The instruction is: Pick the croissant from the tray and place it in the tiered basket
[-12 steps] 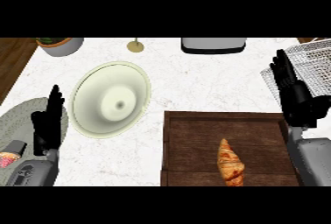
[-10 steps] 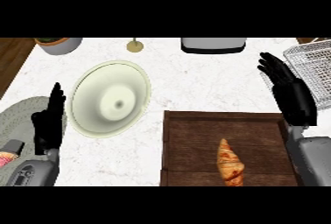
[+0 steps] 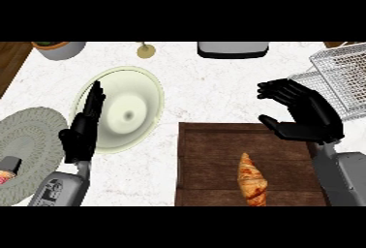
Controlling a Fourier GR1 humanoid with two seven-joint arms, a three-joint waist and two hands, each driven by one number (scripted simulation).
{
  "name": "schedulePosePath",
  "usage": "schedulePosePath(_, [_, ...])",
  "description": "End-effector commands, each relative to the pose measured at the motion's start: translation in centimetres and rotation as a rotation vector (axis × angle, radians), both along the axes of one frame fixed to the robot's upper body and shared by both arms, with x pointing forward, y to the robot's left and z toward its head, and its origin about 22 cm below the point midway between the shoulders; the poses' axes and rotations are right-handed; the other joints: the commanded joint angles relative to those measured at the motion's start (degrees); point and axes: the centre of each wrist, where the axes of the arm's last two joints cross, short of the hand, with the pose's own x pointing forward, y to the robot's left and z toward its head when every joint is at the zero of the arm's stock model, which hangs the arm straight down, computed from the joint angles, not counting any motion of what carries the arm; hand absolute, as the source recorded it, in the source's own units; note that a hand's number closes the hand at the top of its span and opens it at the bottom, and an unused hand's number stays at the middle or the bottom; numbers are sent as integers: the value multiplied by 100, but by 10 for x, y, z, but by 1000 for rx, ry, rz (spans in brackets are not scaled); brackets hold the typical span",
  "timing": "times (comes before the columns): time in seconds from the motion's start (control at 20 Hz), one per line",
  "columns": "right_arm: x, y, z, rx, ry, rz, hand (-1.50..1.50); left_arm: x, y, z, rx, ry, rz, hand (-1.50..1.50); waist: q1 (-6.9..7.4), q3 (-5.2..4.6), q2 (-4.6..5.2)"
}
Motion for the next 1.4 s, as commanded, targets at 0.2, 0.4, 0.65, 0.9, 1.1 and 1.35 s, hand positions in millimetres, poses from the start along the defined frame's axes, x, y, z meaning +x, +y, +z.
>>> schedulePosePath(0.2, [-28,-49,42,-25,-26,437,-150,1,-11,19,-16,-6,-39,0,-48,-35,-6])
schedulePosePath(0.4, [-43,-68,92,-362,-110,480,-150,-7,-18,10,-9,-5,-27,0,-136,-41,-31])
schedulePosePath(0.65, [-59,-46,184,-889,-264,576,-150,-13,-15,6,-11,8,-37,0,-51,-62,-71])
schedulePosePath(0.9, [-96,4,207,-1243,-388,616,-150,-7,-18,13,-3,-4,-41,0,-11,-59,-38])
schedulePosePath(1.1, [-121,36,200,-1392,-393,598,-150,-17,-32,12,-13,-12,-76,0,106,-58,-14])
schedulePosePath(1.35, [-142,73,186,-1474,-358,632,-150,-1,-26,21,-8,-12,-62,0,105,-60,13])
